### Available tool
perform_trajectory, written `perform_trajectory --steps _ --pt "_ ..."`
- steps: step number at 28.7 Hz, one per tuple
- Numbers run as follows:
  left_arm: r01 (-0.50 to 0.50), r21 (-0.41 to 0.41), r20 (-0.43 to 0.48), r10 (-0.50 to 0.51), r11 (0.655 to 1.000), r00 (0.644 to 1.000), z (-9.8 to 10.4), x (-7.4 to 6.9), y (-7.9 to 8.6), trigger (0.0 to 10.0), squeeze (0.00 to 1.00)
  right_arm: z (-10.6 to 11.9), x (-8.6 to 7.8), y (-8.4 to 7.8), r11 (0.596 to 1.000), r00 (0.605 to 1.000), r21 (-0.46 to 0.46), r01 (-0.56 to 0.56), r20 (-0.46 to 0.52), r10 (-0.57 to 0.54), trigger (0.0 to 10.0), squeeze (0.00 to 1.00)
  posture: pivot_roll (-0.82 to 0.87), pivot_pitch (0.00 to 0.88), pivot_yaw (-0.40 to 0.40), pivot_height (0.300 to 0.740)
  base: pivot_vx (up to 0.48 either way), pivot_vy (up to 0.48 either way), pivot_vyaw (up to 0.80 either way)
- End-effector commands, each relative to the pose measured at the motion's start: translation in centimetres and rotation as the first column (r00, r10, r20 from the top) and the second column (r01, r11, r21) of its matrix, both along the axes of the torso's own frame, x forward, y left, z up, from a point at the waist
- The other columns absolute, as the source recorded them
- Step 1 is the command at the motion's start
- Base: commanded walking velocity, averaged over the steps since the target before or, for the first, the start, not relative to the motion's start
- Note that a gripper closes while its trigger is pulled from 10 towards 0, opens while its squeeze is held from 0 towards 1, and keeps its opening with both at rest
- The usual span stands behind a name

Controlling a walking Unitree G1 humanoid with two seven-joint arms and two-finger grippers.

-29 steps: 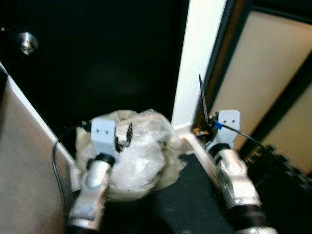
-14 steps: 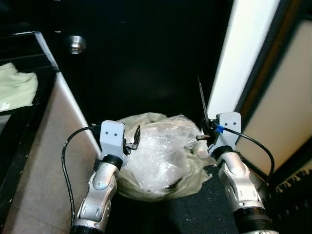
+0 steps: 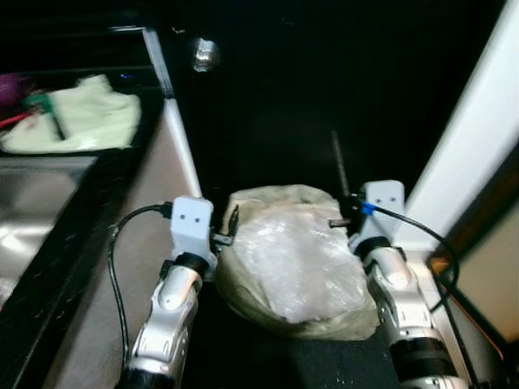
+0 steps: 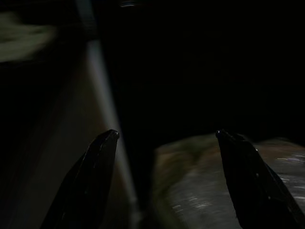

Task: Kitchen organization

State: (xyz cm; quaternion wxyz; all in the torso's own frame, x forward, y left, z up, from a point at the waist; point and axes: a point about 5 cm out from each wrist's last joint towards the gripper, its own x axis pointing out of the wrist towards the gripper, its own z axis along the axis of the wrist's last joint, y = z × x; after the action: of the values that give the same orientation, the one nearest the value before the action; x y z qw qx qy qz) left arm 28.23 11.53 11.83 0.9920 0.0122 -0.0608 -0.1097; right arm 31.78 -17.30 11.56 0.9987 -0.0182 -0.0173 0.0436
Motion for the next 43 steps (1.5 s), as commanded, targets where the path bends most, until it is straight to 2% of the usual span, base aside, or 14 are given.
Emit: perform_trajectory --steps 1,9,17,23,43 --pt "0.014 0.018 -0.025 -0.013 1.0 1.0 -0.64 -0.19 -0.17 10.0 0.0 -0.41 -0.14 0.24 1.0 1.0 -0.001 -0.01 -0.009 0.01 10.0 0.0 -0.03 0.037 0.018 0.74 0.0 0.0 0.8" --pt "0.042 0.026 -0.033 -0.042 0.999 0.999 -0.72 -0.18 -0.47 10.0 0.0 -0.39 -0.16 0.16 1.0 1.0 0.009 -0.003 -0.009 0.003 10.0 0.0 -0.03 0.041 0.02 0.74 0.0 0.0 0.8" --pt "0.075 0.07 -0.046 -0.072 0.995 0.996 -0.96 -0.25 -0.98 10.0 0.0 -0.44 -0.18 -0.04 1.0 1.0 0.029 0.007 -0.011 -0.007 10.0 0.0 -0.03 0.045 0.02 0.74 0.0 -0.262 0.0" --pt "0.064 0.066 -0.039 -0.062 0.996 0.997 -0.9 -0.26 -0.92 10.0 0.0 -0.45 -0.23 0.1 1.0 1.0 0.019 -0.002 -0.012 0.003 10.0 0.0 -0.03 0.048 0.018 0.74 0.0 -0.303 0.08" --pt "0.065 0.064 -0.04 -0.063 0.996 0.997 -0.92 -0.28 -0.98 10.0 0.0 -0.56 -0.28 0.55 0.999 0.999 -0.015 -0.038 -0.018 0.038 10.0 0.0 -0.03 0.044 0.015 0.74 0.0 0.0 0.8"
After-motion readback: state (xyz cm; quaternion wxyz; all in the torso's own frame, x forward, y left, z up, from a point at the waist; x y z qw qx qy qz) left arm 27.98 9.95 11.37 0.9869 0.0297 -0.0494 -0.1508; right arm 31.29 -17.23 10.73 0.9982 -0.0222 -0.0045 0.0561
